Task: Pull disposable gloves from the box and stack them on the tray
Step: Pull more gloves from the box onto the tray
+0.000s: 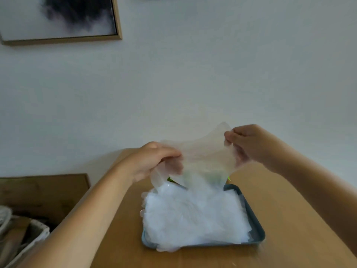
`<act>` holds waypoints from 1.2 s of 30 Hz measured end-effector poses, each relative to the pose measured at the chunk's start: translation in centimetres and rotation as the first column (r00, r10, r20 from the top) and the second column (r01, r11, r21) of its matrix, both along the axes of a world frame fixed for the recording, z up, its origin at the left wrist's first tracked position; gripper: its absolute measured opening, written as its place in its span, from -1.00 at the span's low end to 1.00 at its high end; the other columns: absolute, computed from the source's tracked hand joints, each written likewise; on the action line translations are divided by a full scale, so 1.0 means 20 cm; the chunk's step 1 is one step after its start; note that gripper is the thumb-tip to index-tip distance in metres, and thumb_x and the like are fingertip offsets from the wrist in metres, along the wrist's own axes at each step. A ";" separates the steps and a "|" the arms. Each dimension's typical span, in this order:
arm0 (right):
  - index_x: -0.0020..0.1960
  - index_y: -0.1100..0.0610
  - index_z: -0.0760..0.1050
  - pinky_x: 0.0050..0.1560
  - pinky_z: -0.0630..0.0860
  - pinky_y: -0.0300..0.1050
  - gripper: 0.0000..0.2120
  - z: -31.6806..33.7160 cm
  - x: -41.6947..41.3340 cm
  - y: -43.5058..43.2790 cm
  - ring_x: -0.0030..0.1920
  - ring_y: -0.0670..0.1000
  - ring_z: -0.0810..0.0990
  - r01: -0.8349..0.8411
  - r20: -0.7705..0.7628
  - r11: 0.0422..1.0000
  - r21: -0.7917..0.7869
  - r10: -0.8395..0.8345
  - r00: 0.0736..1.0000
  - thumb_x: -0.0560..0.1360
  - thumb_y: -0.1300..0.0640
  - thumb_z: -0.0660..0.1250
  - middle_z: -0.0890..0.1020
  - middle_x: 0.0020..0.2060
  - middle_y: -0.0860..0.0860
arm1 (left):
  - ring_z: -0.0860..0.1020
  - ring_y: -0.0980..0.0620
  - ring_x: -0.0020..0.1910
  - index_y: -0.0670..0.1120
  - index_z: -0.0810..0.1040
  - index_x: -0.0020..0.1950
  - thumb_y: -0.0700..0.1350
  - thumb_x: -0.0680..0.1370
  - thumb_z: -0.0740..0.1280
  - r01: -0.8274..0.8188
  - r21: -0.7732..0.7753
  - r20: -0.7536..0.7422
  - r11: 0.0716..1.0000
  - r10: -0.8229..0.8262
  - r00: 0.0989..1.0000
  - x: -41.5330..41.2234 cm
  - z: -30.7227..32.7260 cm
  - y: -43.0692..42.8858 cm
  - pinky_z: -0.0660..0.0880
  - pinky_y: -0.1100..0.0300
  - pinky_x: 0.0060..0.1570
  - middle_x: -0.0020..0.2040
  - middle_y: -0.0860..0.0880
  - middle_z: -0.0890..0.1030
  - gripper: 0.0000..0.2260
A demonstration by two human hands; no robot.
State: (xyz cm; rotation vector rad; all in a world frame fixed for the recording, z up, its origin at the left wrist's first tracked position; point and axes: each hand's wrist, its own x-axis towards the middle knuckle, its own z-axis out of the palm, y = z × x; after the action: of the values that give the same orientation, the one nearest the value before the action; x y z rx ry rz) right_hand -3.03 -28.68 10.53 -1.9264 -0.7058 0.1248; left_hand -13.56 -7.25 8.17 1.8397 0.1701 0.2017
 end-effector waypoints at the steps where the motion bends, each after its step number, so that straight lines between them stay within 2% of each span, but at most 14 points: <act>1: -0.26 0.22 0.46 -0.47 0.47 -0.22 -0.68 -0.03 -0.01 0.00 -0.66 -0.05 0.42 0.008 -0.033 1.000 -0.007 -0.008 0.999 0.63 0.15 0.16 0.42 -0.68 -0.02 | 0.63 0.01 -0.24 -0.21 0.65 -0.26 -0.20 0.56 0.30 -0.029 0.025 -0.022 0.999 0.029 0.999 -0.02 0.00 0.02 0.54 0.33 -0.23 -0.27 -0.18 0.67 -0.77; 4: -0.23 0.24 0.47 -0.57 0.44 -0.30 -0.69 -0.14 -0.04 0.02 -0.67 -0.07 0.39 0.023 -0.129 1.000 -0.017 -0.025 0.991 0.63 0.15 0.16 0.41 -0.67 -0.02 | 0.60 0.05 -0.12 -0.17 0.65 -0.25 -0.15 0.57 0.30 -0.079 0.053 -0.073 0.995 0.083 0.994 -0.03 -0.01 0.09 0.50 0.26 -0.02 -0.07 -0.20 0.66 -0.76; 6: -0.18 0.26 0.50 -0.55 0.47 -0.26 -0.70 -0.21 -0.05 0.03 -0.66 -0.06 0.42 0.023 -0.203 0.999 -0.036 -0.030 0.979 0.64 0.14 0.15 0.42 -0.64 0.01 | 0.59 -0.04 -0.10 -0.15 0.65 -0.23 -0.03 0.59 0.29 -0.095 0.000 -0.148 0.995 0.094 0.984 0.00 -0.04 0.12 0.51 0.05 0.12 -0.03 -0.20 0.61 -0.71; 7: -0.12 0.27 0.51 -0.54 0.49 -0.23 -0.71 -0.25 -0.05 0.04 -0.65 -0.04 0.43 0.022 -0.240 0.998 -0.055 -0.034 0.970 0.64 0.13 0.14 0.43 -0.64 0.02 | 0.60 -0.08 -0.15 -0.16 0.64 -0.17 0.09 0.58 0.26 -0.093 -0.028 -0.210 0.995 0.085 0.974 0.01 -0.04 0.12 0.55 0.01 0.03 -0.05 -0.20 0.60 -0.64; 9: -0.04 0.29 0.51 -0.55 0.48 -0.24 -0.74 -0.32 -0.04 0.06 -0.63 -0.01 0.43 0.032 -0.314 0.996 -0.078 -0.056 0.948 0.64 0.15 0.13 0.43 -0.60 0.06 | 0.64 -0.06 -0.23 -0.21 0.57 0.04 0.34 0.49 0.11 -0.015 -0.016 -0.364 1.000 0.008 0.932 0.03 -0.07 0.11 0.56 0.13 -0.23 -0.07 -0.21 0.65 -0.37; 11: -0.02 0.30 0.51 -0.59 0.43 -0.27 -0.76 -0.40 -0.03 0.07 -0.62 -0.02 0.38 0.048 -0.353 0.995 -0.091 -0.077 0.932 0.64 0.18 0.13 0.43 -0.58 0.06 | 0.66 -0.05 -0.18 -0.25 0.50 0.18 0.42 0.38 0.10 0.081 -0.010 -0.452 0.997 -0.077 0.889 0.05 -0.12 0.10 0.59 0.18 -0.23 -0.02 -0.22 0.68 -0.22; 14: -0.08 0.30 0.48 -0.64 0.33 -0.29 -0.76 -0.52 0.01 0.08 -0.65 -0.04 0.31 0.068 -0.324 0.990 -0.123 -0.105 0.940 0.63 0.22 0.11 0.49 -0.64 0.00 | 0.64 0.01 -0.19 -0.26 0.53 0.19 0.10 0.45 0.38 0.146 0.009 -0.524 0.989 -0.119 0.843 0.06 -0.21 0.12 0.61 0.18 -0.10 -0.01 -0.17 0.67 -0.50; 16: -0.11 0.29 0.47 -0.63 0.31 -0.27 -0.76 -0.58 0.05 0.07 -0.66 -0.04 0.32 0.067 -0.304 0.985 -0.160 -0.114 0.946 0.62 0.25 0.09 0.57 -0.58 0.05 | 0.61 0.09 -0.27 -0.21 0.59 0.08 -0.15 0.50 0.42 0.169 0.085 -0.594 0.982 -0.087 0.800 0.08 -0.29 0.12 0.59 0.26 -0.20 -0.12 -0.11 0.66 -0.79; 18: -0.11 0.25 0.45 -0.60 0.33 -0.26 -0.78 -0.62 0.06 0.06 -0.67 -0.02 0.35 0.054 -0.282 0.977 -0.206 -0.112 0.953 0.61 0.27 0.06 0.64 -0.48 0.10 | 0.57 0.12 -0.36 -0.16 0.60 -0.06 -0.24 0.52 0.39 0.144 0.108 -0.612 0.984 -0.048 0.789 0.11 -0.35 0.12 0.54 0.30 -0.33 -0.26 -0.05 0.61 -0.97; 22: -0.14 0.22 0.49 -0.57 0.34 -0.32 -0.79 -0.64 0.07 0.03 -0.67 -0.04 0.39 0.048 -0.186 0.964 -0.263 -0.100 0.977 0.59 0.19 0.15 0.68 -0.39 0.11 | 0.54 0.09 -0.38 -0.18 0.56 -0.09 -0.26 0.56 0.30 0.066 0.015 -0.581 0.998 -0.045 0.813 0.16 -0.38 0.13 0.53 0.27 -0.36 -0.29 -0.07 0.64 -0.93; 26: -0.12 0.21 0.51 -0.52 0.41 -0.29 -0.83 -0.61 0.09 -0.03 -0.61 -0.09 0.47 0.025 -0.159 0.944 -0.329 -0.081 0.984 0.58 0.17 0.21 0.68 -0.40 0.05 | 0.54 0.10 -0.48 -0.18 0.53 -0.03 -0.23 0.59 0.27 0.085 0.075 -0.570 0.994 -0.027 0.821 0.22 -0.36 0.13 0.50 0.27 -0.46 -0.28 -0.05 0.66 -0.94; 31: -0.14 0.19 0.49 -0.46 0.51 -0.21 -0.85 -0.60 0.09 -0.08 -0.57 -0.07 0.51 0.039 -0.109 0.915 -0.401 -0.090 0.990 0.57 0.18 0.22 0.69 -0.39 0.04 | 0.42 0.09 -0.57 -0.12 0.46 -0.24 -0.18 0.56 0.28 0.116 0.364 -0.539 0.924 0.107 0.836 0.29 -0.35 0.12 0.28 0.33 -0.50 -0.29 -0.11 0.45 -0.83; 33: -0.15 0.17 0.47 -0.48 0.49 -0.23 -0.85 -0.61 0.08 -0.08 -0.62 -0.08 0.46 0.040 -0.102 0.897 -0.440 -0.094 0.990 0.57 0.18 0.20 0.68 -0.38 0.06 | 0.38 0.09 -0.58 -0.11 0.44 -0.31 -0.17 0.55 0.29 0.090 0.462 -0.513 0.882 0.182 0.839 0.30 -0.36 0.13 0.21 0.35 -0.54 -0.32 -0.08 0.52 -0.77; 36: -0.17 0.13 0.45 -0.47 0.48 -0.23 -0.85 -0.64 0.08 -0.08 -0.67 -0.13 0.42 0.050 -0.017 0.854 -0.517 -0.069 0.997 0.56 0.17 0.19 0.58 -0.46 0.02 | 0.47 0.01 -0.47 -0.20 0.54 -0.22 -0.16 0.56 0.24 -0.021 0.655 -0.400 0.755 0.370 0.838 0.30 -0.36 0.15 0.35 0.32 -0.46 -0.26 -0.08 0.64 -0.79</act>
State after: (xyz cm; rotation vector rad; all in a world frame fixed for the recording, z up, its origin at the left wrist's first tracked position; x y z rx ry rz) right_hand -1.48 -30.34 -2.29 -2.4532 -0.6270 0.3389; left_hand -7.59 -4.34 0.91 2.5295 0.7655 -0.1107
